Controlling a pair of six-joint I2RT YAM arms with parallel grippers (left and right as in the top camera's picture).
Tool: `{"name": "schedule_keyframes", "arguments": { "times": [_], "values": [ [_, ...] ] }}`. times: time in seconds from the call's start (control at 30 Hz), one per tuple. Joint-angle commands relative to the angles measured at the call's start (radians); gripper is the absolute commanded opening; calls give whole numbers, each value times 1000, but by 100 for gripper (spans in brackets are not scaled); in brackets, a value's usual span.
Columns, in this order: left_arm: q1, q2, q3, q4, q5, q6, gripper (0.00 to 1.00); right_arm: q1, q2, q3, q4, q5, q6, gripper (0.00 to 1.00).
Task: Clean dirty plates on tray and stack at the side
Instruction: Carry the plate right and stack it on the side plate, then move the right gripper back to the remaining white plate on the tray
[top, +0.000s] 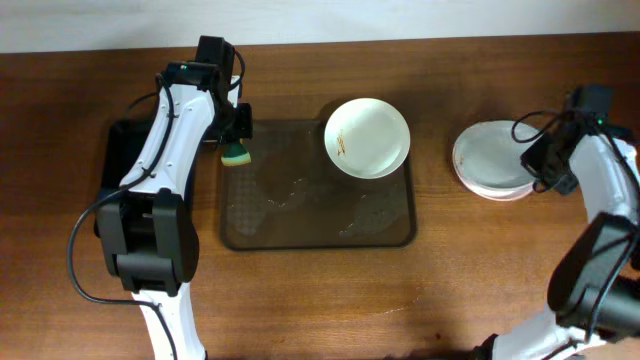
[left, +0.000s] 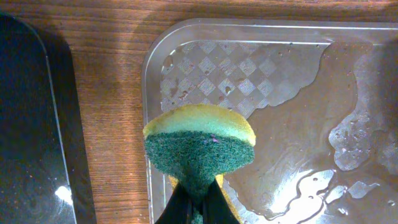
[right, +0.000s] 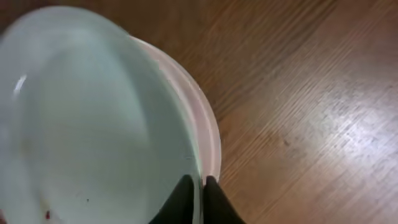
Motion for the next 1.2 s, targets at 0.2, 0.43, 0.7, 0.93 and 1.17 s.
{"name": "schedule_keyframes", "arguments": {
  "times": [0.2,0.43,0.7,0.93,1.17],
  "values": [
    [2,-27,3,3,15,17,1,23,-32,116,-65,-250,-73,78],
    [3,-27,3,9,15,17,1,299,-43,196,-31,-307,-83,71],
    [3,-27,3,7,15,17,0,562,133,194,-27,-177,172,34],
    [1,-27,3,3,15,17,1,625,257,193,-87,-135,209,24],
    [1,-27,3,1,15,17,0,648,261,192,-133,-144,197,24]
  ]
}}
